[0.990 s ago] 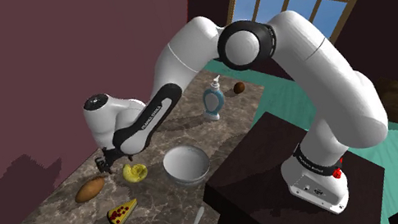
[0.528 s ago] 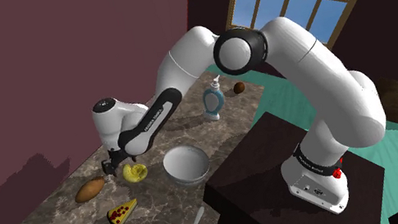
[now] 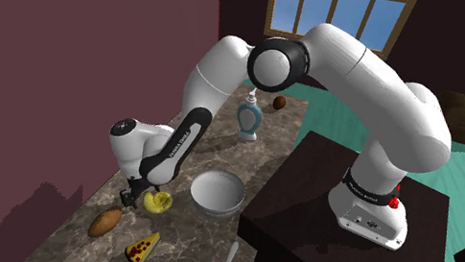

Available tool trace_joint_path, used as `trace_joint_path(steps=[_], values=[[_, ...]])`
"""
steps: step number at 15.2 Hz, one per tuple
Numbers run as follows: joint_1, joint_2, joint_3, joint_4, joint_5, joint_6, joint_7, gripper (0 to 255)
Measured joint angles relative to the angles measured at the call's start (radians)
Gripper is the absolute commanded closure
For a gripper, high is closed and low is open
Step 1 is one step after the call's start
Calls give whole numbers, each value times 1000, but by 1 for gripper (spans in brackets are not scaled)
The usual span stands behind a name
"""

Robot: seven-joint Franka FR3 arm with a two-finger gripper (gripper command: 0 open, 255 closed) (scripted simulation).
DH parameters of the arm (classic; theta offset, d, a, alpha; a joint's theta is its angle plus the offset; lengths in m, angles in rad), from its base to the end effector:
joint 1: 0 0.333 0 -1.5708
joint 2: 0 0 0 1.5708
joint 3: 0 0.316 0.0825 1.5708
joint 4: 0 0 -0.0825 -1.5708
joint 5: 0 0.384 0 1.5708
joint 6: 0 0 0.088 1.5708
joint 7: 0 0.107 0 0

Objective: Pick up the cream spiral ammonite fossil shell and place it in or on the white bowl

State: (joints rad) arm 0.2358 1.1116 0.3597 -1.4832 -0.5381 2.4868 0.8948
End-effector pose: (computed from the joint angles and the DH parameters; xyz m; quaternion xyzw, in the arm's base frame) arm 0.5807 0.3573 0.0327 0.9997 -0.0244 -0.0048 0.0002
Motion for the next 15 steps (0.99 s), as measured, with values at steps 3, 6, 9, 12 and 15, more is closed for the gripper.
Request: trace_joint_path(steps=[3, 6, 9, 12, 15], values=[[0, -5, 1, 1, 0, -2, 0, 255], [-4, -10, 1, -1, 1, -4, -2, 255], [-5, -11, 1, -2, 1, -2, -2, 255], [-4, -12, 2, -3, 1, -4, -1, 255], [-10, -37, 10, -27, 5, -12, 0, 255]])
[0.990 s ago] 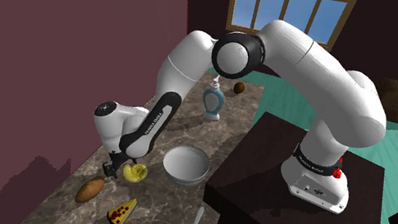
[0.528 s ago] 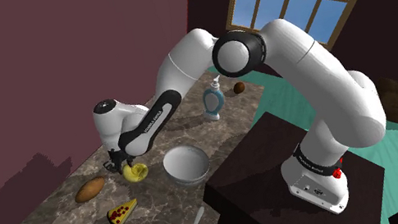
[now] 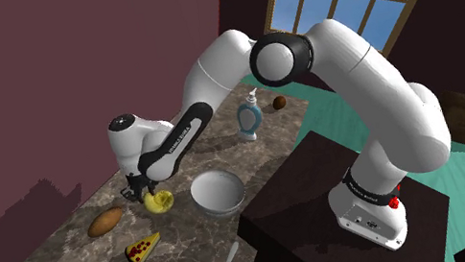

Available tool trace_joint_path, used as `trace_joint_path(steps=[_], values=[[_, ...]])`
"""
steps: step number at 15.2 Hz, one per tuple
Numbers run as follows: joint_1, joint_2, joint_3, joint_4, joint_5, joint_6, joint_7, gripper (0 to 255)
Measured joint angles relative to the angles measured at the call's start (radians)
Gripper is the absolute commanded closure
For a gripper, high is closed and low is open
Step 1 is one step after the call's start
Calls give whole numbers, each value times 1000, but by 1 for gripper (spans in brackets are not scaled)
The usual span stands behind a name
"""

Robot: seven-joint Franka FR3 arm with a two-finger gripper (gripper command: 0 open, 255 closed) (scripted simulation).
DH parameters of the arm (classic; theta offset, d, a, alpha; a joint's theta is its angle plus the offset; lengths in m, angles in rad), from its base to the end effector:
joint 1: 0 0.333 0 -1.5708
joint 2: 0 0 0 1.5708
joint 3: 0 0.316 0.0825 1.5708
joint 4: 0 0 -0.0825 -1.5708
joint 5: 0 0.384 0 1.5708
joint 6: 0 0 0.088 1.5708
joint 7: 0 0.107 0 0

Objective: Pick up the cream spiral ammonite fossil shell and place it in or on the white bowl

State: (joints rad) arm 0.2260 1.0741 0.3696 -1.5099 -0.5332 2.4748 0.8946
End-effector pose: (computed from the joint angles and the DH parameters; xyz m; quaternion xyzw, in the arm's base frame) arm 0.5810 0.3570 0.0487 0.9997 -0.0246 -0.0043 0.0001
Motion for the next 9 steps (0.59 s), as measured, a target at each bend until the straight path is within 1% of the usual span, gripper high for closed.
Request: trace_joint_path(steps=[9], values=[[-29, -106, 33, -69, 21, -43, -6, 255]])
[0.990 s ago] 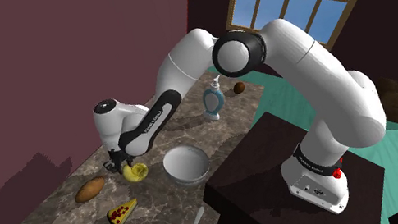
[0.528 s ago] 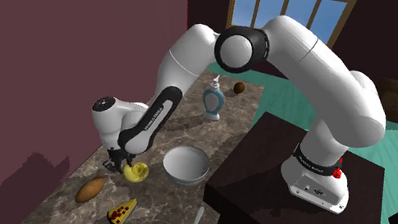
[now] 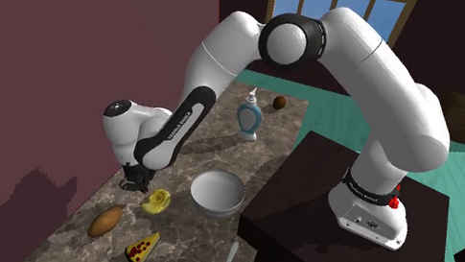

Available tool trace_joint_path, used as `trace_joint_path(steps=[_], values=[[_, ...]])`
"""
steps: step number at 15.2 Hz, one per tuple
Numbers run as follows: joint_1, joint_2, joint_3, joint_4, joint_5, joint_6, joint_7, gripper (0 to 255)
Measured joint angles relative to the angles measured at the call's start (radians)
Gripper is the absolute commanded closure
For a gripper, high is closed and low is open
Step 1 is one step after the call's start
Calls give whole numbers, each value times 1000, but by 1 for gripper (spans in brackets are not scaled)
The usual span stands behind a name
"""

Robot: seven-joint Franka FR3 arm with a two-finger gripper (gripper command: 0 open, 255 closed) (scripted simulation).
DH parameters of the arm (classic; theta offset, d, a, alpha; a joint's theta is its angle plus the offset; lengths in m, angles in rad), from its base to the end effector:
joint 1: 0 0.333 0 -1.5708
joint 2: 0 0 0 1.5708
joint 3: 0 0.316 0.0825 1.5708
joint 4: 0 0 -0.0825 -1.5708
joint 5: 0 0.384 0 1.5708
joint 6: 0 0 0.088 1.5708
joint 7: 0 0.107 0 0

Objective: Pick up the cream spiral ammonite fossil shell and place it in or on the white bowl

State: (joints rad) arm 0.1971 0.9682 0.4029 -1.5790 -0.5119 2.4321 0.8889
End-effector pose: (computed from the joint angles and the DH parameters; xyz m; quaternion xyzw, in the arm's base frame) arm 0.5802 0.3567 0.0955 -0.9997 0.0245 0.0046 0.0000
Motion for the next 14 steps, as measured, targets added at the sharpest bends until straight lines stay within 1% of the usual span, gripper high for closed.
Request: trace_joint_path(steps=[2, 3, 4, 5, 7, 8, 9, 11, 14], values=[[-6, -23, 8, -13, 6, -12, -2, 255], [-7, -24, 8, -12, 6, -12, -2, 0], [-7, -23, 8, -13, 6, -12, -2, 0], [-10, -28, 0, -25, 27, -3, 41, 0], [-25, -38, -32, -62, 105, 32, 224, 0], [-31, -54, -50, -106, 151, 65, 337, 0], [-33, -61, -61, -126, 184, 84, 416, 0], [-30, -51, -75, -134, 207, 106, 479, 0], [-19, -20, -87, -122, 209, 127, 502, 0]])
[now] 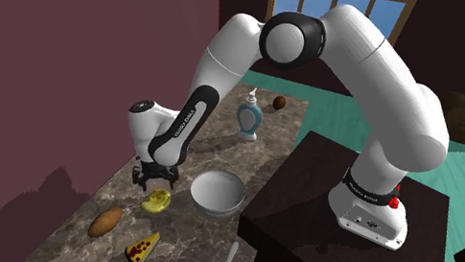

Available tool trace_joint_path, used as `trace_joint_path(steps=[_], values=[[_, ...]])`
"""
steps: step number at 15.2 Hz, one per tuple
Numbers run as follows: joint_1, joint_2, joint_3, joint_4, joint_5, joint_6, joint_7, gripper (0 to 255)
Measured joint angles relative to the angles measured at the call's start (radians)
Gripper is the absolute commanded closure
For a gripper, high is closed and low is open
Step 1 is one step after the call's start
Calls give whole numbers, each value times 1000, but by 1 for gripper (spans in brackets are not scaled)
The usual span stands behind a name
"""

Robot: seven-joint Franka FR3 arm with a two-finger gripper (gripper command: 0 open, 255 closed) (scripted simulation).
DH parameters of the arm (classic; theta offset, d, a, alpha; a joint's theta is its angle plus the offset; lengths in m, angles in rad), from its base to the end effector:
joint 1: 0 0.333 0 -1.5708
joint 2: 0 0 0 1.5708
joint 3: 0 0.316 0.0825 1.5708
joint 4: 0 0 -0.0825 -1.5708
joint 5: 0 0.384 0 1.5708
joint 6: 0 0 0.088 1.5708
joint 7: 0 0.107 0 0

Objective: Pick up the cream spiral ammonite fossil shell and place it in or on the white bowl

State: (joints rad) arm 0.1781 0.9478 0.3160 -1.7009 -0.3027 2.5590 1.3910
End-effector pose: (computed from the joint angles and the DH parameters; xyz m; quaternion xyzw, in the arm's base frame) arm 0.5739 0.3009 0.0621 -0.9275 0.3705 0.0467 0.0182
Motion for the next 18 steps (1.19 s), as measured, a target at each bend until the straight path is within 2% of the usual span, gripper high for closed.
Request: trace_joint_path(steps=[9, 10, 18], values=[[12, 41, -12, 20, -6, 22, 7, 0], [12, 41, -12, 20, -6, 22, 7, 255], [12, 40, -12, 20, -6, 22, 7, 255]])
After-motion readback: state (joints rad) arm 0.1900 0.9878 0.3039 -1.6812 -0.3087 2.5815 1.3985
